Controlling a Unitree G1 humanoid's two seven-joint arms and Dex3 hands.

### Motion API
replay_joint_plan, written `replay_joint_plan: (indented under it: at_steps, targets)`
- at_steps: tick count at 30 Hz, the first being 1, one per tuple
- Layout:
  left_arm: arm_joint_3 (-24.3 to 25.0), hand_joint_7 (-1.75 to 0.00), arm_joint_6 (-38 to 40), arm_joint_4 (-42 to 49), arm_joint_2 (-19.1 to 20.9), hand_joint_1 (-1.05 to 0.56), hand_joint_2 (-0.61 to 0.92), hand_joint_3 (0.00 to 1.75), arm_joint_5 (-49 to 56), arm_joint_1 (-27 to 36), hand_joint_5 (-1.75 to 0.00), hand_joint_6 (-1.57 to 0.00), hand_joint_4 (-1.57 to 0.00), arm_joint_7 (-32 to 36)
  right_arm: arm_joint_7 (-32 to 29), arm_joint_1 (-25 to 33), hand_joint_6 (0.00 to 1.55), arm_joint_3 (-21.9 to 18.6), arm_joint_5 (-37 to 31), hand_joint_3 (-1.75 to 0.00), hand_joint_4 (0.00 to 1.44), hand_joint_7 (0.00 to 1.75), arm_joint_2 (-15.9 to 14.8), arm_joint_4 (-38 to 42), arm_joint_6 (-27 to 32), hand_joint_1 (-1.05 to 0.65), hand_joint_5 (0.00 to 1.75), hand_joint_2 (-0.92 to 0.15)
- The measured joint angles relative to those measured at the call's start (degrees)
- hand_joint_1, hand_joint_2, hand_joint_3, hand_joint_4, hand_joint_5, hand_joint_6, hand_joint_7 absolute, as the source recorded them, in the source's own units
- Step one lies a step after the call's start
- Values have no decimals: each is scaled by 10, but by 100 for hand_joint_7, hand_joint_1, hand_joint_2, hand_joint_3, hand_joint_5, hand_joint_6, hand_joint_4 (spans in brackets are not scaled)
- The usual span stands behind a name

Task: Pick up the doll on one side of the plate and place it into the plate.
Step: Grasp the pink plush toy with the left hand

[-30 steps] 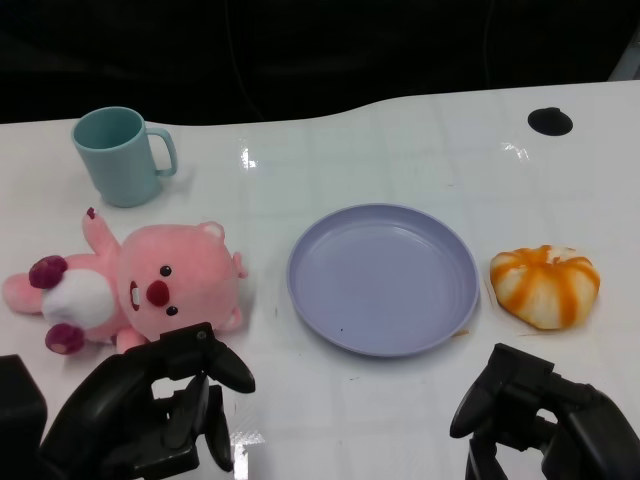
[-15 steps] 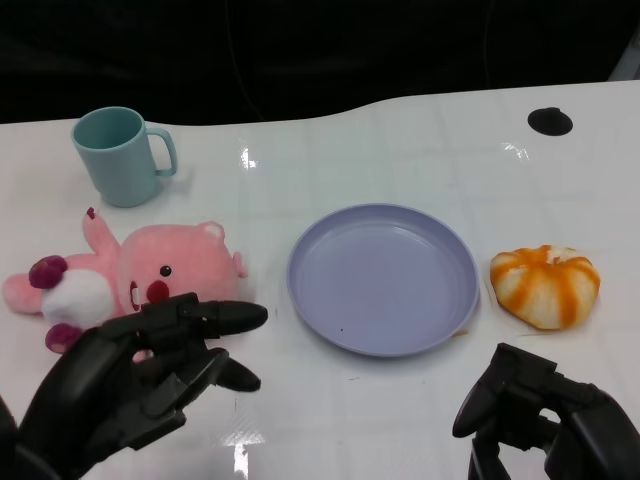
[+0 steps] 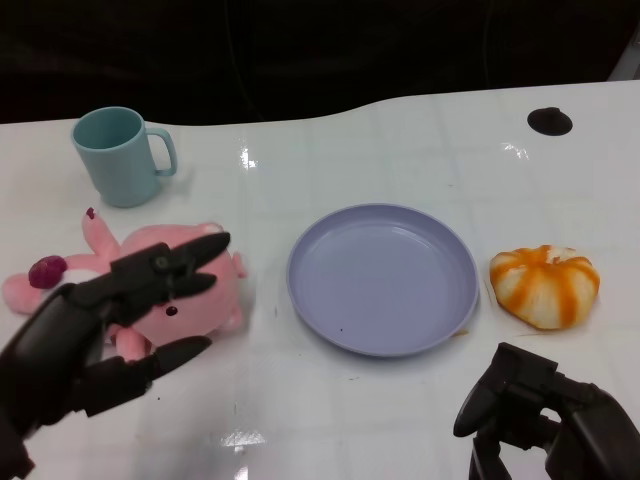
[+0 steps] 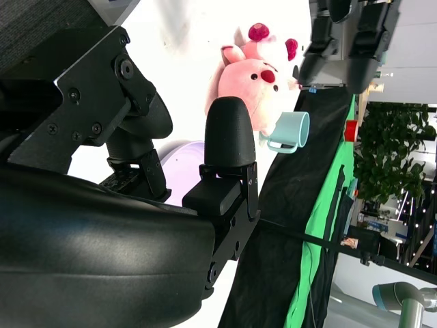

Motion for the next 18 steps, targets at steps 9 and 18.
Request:
replay_joint_plan:
  at_steps: [9, 18]
  targets:
    - [15, 0, -22, 3, 48, -66, 92, 3, 129, -32, -54, -27, 0, 53, 1, -1, 61, -3, 3, -135, 68, 152, 0, -1, 0, 8, 175, -41]
    - [16, -1, 1, 0, 122, -69, 92, 3, 285, -51, -31, -15, 0, 74, 1, 1, 61, -2, 1, -136, 68, 152, 0, -1, 0, 10, 175, -43]
